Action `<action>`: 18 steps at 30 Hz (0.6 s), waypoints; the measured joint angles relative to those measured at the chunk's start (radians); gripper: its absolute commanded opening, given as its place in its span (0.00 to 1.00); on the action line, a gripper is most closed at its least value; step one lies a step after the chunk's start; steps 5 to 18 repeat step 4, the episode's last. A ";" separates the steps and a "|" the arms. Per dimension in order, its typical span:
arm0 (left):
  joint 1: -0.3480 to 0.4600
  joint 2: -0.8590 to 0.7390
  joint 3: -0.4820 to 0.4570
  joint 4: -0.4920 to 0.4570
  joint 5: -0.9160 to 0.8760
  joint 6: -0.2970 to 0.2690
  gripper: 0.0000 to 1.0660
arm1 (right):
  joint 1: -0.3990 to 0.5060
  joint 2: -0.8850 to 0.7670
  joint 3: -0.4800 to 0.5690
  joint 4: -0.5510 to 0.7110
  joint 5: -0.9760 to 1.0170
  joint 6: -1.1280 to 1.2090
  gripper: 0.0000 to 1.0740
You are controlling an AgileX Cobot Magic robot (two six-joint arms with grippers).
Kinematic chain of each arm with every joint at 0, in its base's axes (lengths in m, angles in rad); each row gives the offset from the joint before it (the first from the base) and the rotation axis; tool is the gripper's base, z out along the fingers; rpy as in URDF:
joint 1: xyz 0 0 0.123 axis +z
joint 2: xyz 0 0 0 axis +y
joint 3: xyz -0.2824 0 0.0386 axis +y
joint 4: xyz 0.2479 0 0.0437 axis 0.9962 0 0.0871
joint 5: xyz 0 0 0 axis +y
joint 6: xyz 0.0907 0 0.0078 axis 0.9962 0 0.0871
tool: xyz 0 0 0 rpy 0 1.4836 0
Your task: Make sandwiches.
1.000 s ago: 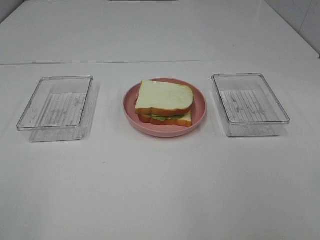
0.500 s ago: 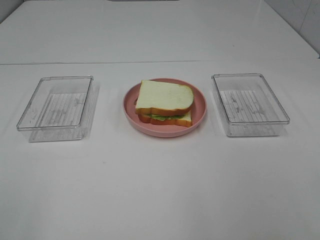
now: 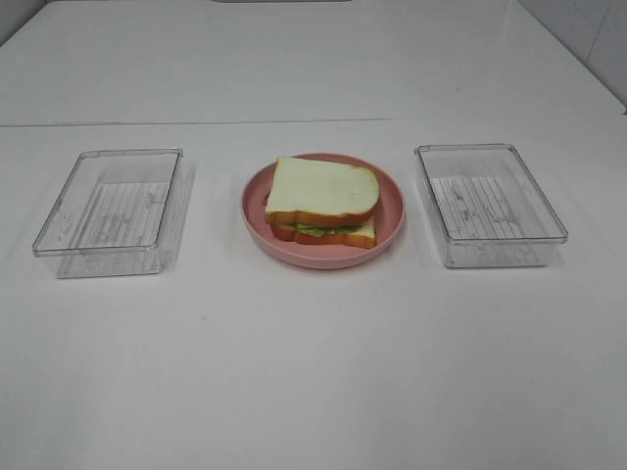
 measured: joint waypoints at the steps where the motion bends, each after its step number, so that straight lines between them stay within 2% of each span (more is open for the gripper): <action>1: 0.000 0.000 0.000 0.000 0.000 0.000 0.94 | 0.000 0.000 0.000 0.000 0.000 0.000 0.74; 18: 0.000 0.000 0.000 0.000 0.000 0.000 0.94 | 0.000 0.000 0.000 0.000 0.000 0.000 0.74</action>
